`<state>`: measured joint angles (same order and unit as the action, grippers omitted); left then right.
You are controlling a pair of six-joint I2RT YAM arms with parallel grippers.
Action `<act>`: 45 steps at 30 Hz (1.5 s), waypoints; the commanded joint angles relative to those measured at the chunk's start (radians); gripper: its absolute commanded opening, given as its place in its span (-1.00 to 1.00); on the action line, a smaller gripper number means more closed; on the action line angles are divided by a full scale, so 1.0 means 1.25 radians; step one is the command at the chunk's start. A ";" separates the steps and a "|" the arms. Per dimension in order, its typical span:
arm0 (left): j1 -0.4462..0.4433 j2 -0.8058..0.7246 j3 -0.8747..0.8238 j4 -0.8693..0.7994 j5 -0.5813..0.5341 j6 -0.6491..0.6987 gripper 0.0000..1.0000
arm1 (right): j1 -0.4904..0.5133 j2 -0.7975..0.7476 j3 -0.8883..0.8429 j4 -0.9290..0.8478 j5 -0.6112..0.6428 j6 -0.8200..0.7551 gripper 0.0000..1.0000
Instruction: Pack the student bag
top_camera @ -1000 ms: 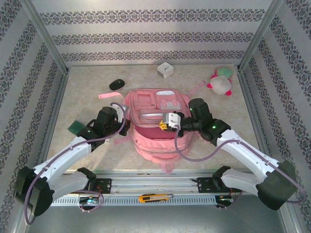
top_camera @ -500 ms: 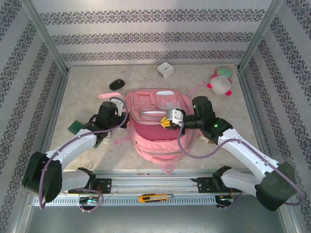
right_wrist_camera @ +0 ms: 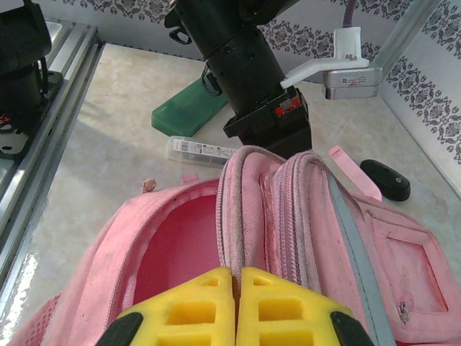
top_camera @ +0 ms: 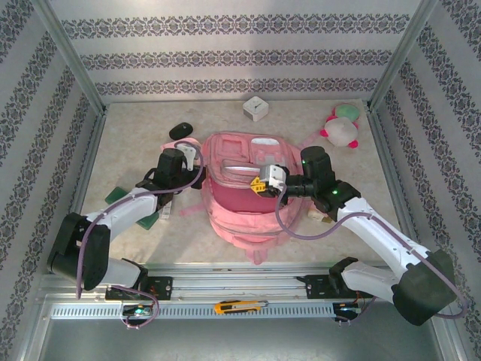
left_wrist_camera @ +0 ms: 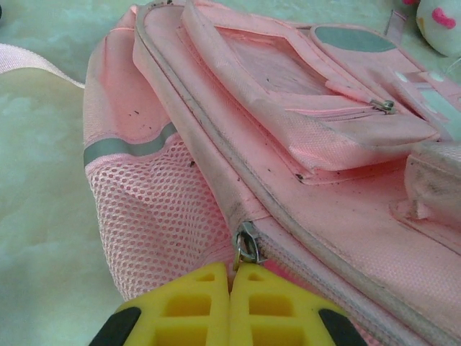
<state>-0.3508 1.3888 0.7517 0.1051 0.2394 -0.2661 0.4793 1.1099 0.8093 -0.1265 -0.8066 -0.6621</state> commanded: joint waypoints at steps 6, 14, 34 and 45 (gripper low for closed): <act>0.060 -0.081 0.026 -0.075 -0.064 -0.081 -0.17 | -0.005 0.010 0.025 0.028 -0.018 -0.007 -1.00; 0.056 -0.255 0.003 -0.218 0.051 -0.199 -0.04 | 0.005 0.042 0.014 0.013 -0.052 0.019 -1.00; 0.031 -0.109 0.016 -0.298 0.228 -0.375 0.37 | -0.002 -0.050 -0.026 -0.193 0.342 0.938 0.96; 0.000 -0.037 -0.068 -0.179 0.220 -0.436 0.15 | -0.177 -0.180 -0.213 -0.182 0.428 1.084 0.96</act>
<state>-0.3302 1.3220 0.6956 -0.1921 0.4980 -0.7715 0.2649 0.9199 0.5774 -0.3641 -0.3172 0.6289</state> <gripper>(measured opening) 0.577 0.982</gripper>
